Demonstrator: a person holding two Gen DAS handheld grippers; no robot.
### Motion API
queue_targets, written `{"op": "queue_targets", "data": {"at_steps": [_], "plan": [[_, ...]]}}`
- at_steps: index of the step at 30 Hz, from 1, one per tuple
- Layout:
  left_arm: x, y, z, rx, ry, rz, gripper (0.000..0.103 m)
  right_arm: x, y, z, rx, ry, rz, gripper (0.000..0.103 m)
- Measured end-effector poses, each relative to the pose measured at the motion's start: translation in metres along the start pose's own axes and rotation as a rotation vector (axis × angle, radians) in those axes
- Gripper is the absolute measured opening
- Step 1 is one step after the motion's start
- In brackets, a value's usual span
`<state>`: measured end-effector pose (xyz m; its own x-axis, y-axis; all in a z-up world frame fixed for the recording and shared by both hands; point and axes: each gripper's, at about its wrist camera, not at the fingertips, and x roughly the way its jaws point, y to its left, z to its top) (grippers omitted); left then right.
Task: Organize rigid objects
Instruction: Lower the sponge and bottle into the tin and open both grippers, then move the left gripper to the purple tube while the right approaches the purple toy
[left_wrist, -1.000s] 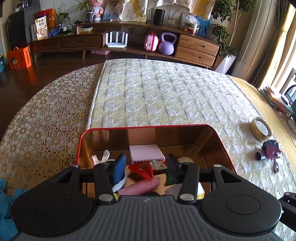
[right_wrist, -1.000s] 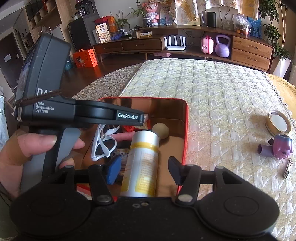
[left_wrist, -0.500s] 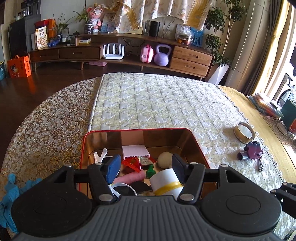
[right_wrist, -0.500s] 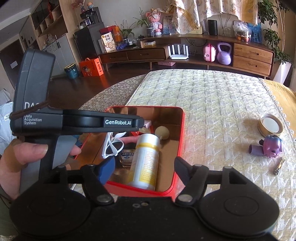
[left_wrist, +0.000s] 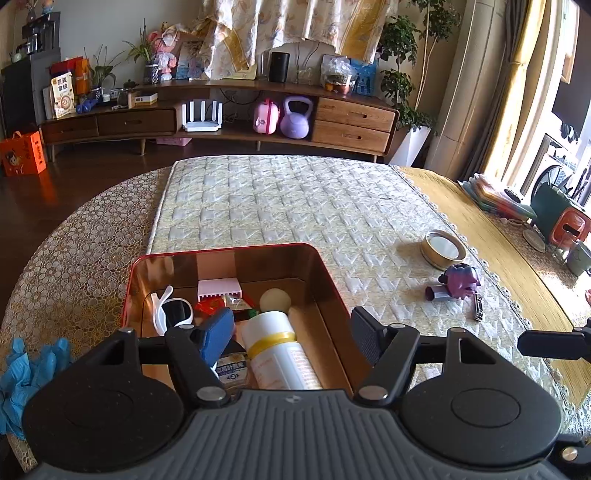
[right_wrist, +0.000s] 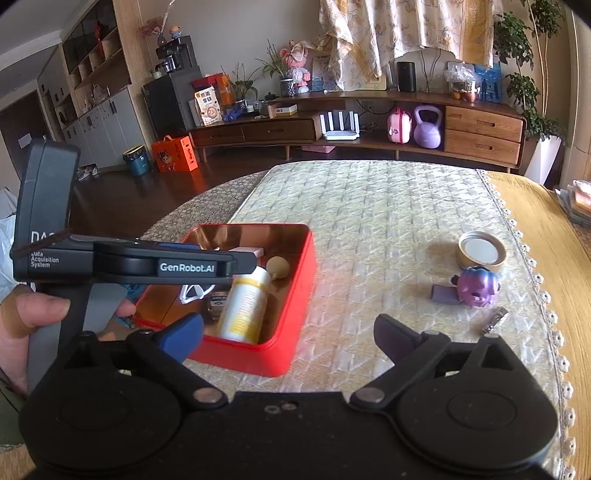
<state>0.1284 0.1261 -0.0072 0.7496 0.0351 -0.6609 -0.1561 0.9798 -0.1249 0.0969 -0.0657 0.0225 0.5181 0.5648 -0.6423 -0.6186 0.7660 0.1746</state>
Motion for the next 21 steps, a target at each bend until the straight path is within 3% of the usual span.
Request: {"op": "queue_targets", "data": {"at_steps": [7,21], "plan": [[-0.010,-0.033,-0.003,0.041,-0.041,-0.012,0.083,-0.023,-0.037,-0.016,0.017,-0.014,-0.036,0.103],[0.010,-0.113,-0.011,0.123,-0.039,-0.054,0.083,-0.054,-0.126,-0.036,0.108,-0.038,-0.138,0.103]]}}
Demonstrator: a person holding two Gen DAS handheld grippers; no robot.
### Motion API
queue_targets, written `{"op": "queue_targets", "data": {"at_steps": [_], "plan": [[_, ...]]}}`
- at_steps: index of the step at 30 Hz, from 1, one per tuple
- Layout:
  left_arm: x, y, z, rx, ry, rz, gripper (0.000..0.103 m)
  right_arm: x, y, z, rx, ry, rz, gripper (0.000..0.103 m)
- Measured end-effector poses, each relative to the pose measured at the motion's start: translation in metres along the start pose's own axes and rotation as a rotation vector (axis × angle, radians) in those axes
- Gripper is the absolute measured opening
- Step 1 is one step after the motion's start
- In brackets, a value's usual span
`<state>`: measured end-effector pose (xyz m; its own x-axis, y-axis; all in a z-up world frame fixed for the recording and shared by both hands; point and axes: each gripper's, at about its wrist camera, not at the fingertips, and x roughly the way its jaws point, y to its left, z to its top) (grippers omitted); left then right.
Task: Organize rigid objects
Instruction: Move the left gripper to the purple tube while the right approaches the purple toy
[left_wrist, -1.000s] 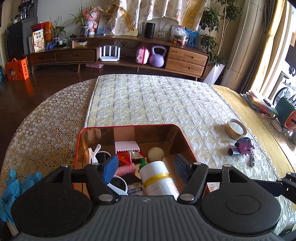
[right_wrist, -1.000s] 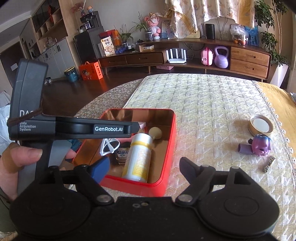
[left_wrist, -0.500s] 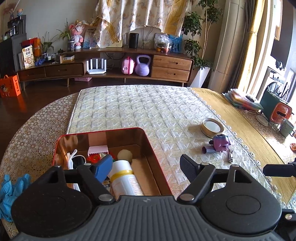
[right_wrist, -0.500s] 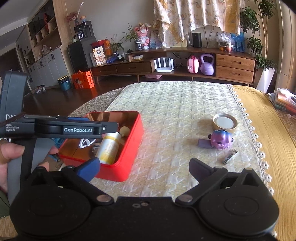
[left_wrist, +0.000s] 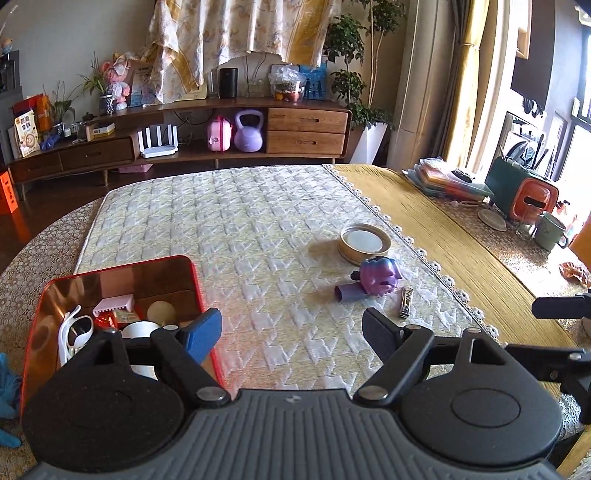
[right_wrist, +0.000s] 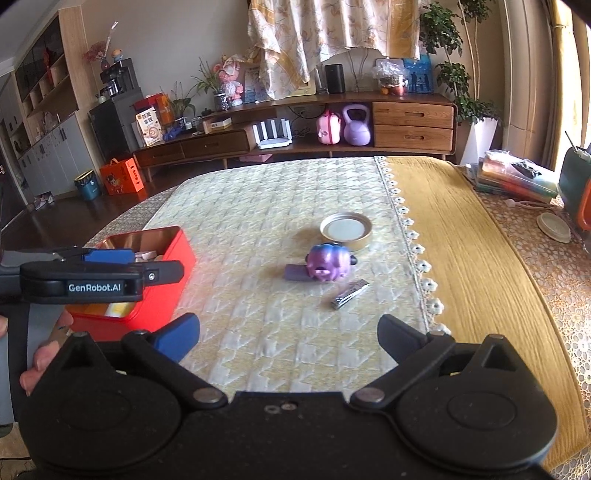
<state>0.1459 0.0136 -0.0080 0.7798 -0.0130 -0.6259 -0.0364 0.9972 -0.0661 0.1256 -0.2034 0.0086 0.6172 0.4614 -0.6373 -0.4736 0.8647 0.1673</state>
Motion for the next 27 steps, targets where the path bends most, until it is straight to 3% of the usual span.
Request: {"op": "queue_targets", "data": {"at_steps": [11,18,27], "plan": [[0.042,-0.041,-0.004,0.025,0.021,-0.004,0.083,0.013,-0.046,0.020,0.043,-0.005,-0.059,0.103],[0.073,-0.051,-0.007,0.004,0.054,0.007,0.083,0.048,-0.053,0.036,0.047,0.026,-0.063,0.103],[0.109,-0.058,-0.004,0.010,0.064,0.033,0.083,0.110,-0.062,0.058,0.143,0.105,-0.026,0.102]]}}
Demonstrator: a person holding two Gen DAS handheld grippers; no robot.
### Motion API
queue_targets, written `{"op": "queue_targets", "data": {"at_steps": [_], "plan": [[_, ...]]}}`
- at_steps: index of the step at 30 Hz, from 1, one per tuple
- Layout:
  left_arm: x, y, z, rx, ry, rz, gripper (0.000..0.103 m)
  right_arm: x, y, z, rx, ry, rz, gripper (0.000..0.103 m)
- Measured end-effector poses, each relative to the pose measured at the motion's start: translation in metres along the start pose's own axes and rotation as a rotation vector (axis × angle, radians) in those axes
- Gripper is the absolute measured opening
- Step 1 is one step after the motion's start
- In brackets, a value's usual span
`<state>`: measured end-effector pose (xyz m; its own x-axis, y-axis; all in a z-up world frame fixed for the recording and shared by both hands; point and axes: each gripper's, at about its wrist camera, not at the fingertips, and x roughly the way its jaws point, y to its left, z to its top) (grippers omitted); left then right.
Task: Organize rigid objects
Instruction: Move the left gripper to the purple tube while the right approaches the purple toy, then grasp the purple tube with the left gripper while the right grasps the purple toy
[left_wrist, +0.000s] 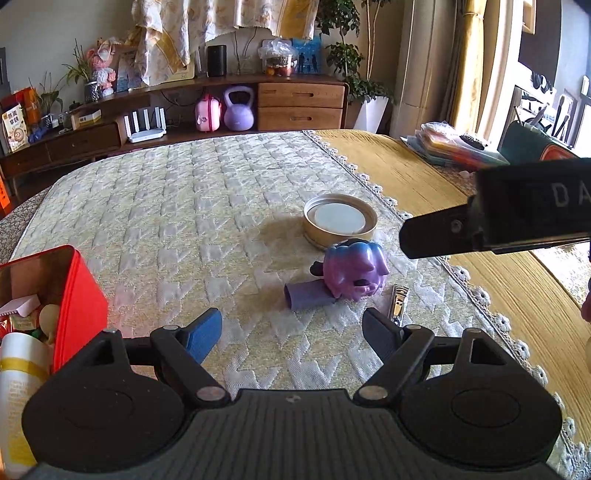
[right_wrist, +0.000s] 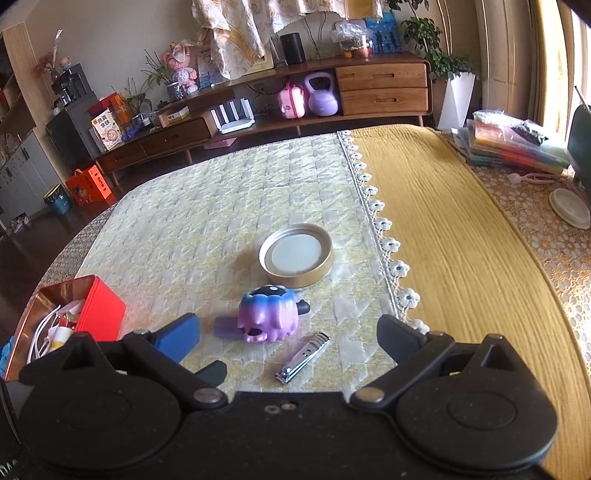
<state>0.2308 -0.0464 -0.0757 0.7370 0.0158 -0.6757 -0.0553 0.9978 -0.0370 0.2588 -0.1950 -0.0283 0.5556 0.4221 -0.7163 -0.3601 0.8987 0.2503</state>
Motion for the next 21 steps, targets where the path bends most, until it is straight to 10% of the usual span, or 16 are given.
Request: {"op": "queue_targets", "data": {"at_steps": [21], "plan": [[0.050,-0.009,0.001,0.046,0.007,0.008,0.082,0.069,-0.002,0.002,0.103,0.122,0.015,0.085]]}}
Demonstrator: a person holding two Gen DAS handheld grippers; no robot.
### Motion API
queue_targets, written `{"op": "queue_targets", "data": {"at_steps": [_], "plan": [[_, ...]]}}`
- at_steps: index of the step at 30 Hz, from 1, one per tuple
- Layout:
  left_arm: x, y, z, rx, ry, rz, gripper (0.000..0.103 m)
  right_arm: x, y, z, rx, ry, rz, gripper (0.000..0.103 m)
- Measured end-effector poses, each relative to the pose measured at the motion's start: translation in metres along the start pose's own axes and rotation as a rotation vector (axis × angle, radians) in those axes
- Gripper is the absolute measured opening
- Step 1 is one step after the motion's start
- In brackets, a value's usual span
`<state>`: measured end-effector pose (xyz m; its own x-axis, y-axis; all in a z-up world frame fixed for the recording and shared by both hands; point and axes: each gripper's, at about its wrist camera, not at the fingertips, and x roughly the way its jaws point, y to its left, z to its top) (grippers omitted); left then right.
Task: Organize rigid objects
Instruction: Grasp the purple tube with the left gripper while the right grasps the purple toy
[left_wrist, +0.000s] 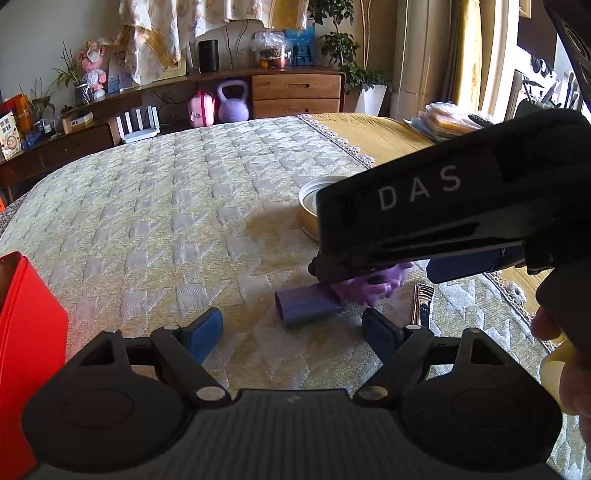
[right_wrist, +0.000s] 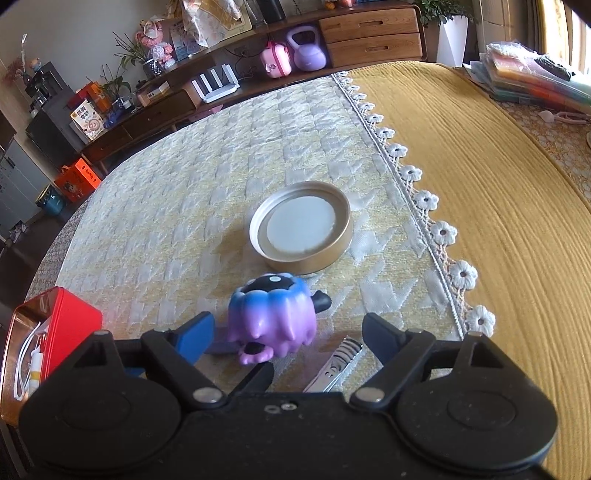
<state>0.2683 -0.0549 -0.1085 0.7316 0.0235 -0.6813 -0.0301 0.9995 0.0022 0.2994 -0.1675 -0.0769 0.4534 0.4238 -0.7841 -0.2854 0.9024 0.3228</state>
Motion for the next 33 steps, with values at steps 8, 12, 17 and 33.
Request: {"op": "queue_targets", "data": {"at_steps": [8,12,17,33], "plan": [[0.002,0.003,0.003,0.005,-0.023,-0.019,0.061,0.005,0.002,0.003,-0.012,-0.014,-0.010,0.074],[0.001,0.004,0.003,0.014,-0.029,-0.015,0.045,0.005,0.004,0.003,-0.012,-0.017,-0.002,0.064],[-0.001,0.006,0.004,0.011,-0.023,-0.012,0.038,0.003,0.005,0.001,0.000,-0.024,-0.012,0.064],[-0.049,0.027,0.010,-0.054,-0.012,-0.010,0.038,-0.047,0.011,-0.016,0.004,-0.064,0.015,0.063]]}}
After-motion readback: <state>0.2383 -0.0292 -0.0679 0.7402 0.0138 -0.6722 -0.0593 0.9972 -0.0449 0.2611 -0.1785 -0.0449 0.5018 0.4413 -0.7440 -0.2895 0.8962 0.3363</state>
